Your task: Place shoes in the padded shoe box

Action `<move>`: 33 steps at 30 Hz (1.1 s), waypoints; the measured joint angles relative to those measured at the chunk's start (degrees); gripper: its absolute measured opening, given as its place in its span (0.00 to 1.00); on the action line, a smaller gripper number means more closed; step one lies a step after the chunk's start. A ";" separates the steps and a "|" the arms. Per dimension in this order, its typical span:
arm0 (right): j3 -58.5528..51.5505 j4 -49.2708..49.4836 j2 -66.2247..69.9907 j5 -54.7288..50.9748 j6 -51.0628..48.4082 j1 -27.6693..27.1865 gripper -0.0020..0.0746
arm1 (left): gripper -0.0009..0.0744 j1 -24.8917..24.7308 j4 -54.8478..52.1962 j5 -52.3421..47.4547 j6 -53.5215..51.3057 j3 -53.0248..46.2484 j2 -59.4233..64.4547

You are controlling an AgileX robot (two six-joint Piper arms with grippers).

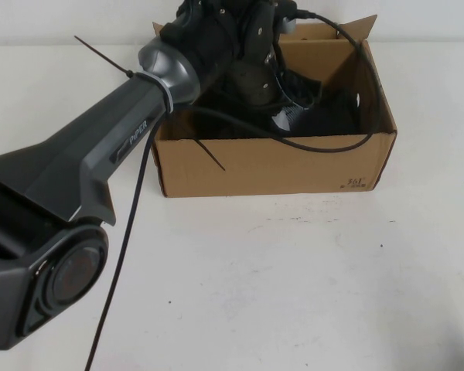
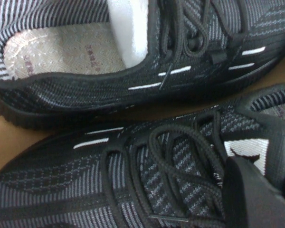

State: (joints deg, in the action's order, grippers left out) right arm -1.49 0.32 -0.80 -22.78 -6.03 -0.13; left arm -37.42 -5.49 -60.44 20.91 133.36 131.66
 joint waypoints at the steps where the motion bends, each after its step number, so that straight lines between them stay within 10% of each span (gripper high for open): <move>1: 0.00 0.00 0.00 0.00 0.00 0.00 0.02 | 0.01 0.00 0.14 0.00 -0.52 0.00 0.05; 7: 0.00 0.00 0.00 0.00 0.00 0.00 0.02 | 0.15 0.00 5.12 0.59 -8.17 0.00 0.15; 13: 0.00 0.00 0.00 0.00 0.00 0.00 0.02 | 0.60 0.00 6.36 0.59 -10.81 0.40 0.15; 17: 0.00 0.00 0.00 0.00 0.00 0.00 0.02 | 0.70 0.00 5.49 -0.06 -11.03 0.40 -1.15; 21: 0.00 0.00 0.00 0.00 0.00 0.00 0.02 | 0.65 0.00 2.59 -2.71 -10.35 0.40 -4.70; 33: 0.00 0.00 0.00 0.00 0.00 0.00 0.02 | 0.04 -0.45 -3.95 -9.81 -17.51 -5.39 -17.04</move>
State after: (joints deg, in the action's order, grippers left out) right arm -1.49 0.32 -0.80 -22.78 -6.03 -0.13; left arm -37.87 -9.43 -70.25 3.40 127.97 114.62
